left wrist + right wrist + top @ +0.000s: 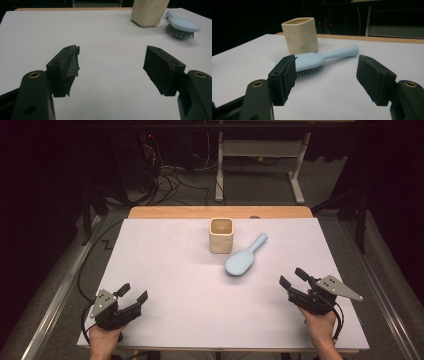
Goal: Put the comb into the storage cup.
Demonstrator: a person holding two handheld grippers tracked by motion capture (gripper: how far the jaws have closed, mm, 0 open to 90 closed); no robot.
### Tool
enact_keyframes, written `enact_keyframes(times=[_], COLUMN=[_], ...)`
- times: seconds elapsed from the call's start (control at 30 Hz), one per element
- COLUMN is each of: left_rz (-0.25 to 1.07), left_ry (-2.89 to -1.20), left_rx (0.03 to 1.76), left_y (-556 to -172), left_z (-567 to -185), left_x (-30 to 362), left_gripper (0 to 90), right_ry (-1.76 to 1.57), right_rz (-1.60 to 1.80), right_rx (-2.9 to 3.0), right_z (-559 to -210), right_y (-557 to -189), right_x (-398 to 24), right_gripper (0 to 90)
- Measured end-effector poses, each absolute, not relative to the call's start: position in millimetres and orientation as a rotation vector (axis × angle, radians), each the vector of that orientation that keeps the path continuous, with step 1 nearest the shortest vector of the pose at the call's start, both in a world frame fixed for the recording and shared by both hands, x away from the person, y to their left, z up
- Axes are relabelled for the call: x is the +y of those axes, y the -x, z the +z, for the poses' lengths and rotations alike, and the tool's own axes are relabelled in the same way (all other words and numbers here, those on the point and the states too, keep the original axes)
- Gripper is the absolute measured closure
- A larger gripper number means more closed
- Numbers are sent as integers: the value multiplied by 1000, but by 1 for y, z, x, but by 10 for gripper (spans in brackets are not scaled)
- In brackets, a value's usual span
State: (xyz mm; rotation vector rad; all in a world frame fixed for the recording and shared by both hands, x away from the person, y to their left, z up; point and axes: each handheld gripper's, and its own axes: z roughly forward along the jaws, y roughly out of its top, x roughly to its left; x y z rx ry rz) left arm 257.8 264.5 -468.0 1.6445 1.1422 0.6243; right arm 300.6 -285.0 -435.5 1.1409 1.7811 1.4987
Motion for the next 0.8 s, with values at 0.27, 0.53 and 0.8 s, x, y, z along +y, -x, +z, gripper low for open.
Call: enact_keyframes(times=[0.27,0.53,0.8], left_rz=[624,619,614], left_ry=[-1645,-1640,-1638], left_rx=[1142,1144,1147], left_y=[-258,-259,-259], left_z=[-468,-468,-468], left_x=[264,265,265], left_gripper=[289,289,289], right_ry=[-1152,-1163,-1177], right_rz=[1494,1498,1461], right_rx=[1792,1796,1830], right_z=[-434,-431,-432], right_y=[-311,-319,-332], right_x=[-281,-277,-272], right_gripper=[346,353,365])
